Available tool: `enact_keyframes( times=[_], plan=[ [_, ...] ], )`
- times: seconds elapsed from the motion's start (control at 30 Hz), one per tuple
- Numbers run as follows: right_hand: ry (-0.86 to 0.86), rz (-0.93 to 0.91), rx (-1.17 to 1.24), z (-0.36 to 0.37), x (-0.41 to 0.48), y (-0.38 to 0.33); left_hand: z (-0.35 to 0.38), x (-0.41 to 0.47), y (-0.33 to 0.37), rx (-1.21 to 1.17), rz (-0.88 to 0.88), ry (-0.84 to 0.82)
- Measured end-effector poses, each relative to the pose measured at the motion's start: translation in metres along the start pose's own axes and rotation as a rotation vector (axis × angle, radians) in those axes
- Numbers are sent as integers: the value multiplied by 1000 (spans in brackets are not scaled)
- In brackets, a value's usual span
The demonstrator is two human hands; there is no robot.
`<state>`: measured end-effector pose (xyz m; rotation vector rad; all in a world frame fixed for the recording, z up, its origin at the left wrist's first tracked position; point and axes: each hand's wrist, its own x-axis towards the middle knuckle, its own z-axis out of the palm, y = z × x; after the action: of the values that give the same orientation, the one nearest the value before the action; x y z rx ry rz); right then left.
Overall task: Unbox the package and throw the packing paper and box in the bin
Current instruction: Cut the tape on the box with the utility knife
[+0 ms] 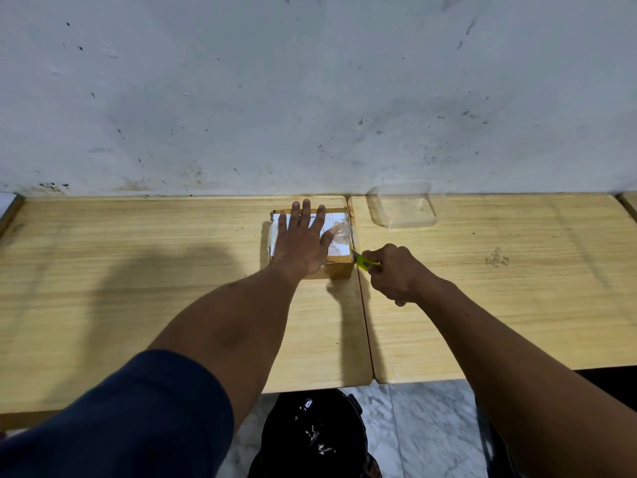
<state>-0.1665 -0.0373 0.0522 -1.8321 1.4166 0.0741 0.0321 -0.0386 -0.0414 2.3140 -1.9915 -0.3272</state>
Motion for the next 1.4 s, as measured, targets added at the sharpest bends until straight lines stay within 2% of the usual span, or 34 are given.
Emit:
enact_keyframes(
  times=[0.13, 0.23, 0.33, 0.57, 0.67, 0.77, 0.87, 0.97, 1.07, 1.13, 1.2, 1.33, 1.4],
  plan=[
    [-56, 26, 40, -13, 1, 4, -2, 0, -3, -8, 11, -15],
    [-77, 74, 227, -40, -1, 16, -3, 0, -6, -24, 27, -31],
    [-11, 84, 357, -55, -1, 31, -4, -6, -12, -16, 78, -29],
    [72, 156, 430, -27, 21, 48, -19, -4, -49, 60, 497, 5],
    [63, 157, 430, -14, 27, 48, -12, -3, -58, 24, 533, 3],
    [51, 158, 434, -6, 32, 48, -2, -11, -52, -63, 387, 69],
    [58, 159, 442, -4, 35, 48, 5, -16, -29, -109, 84, 159],
    [59, 155, 453, -5, 37, 46, 5, -16, 7, -218, -174, 164],
    [65, 141, 455, -4, 38, 44, 1, -15, 29, -355, -254, 116],
    [74, 126, 468, -3, 37, 43, -3, -14, 29, -376, -211, 104],
    [96, 100, 502, -2, 35, 43, -9, -10, 19, -287, -110, 110],
    [136, 61, 596, 2, 33, 38, -12, 2, -20, -109, 223, 86],
    [133, 53, 631, 4, 33, 33, -7, 4, -31, -90, 313, 82]
  ],
)
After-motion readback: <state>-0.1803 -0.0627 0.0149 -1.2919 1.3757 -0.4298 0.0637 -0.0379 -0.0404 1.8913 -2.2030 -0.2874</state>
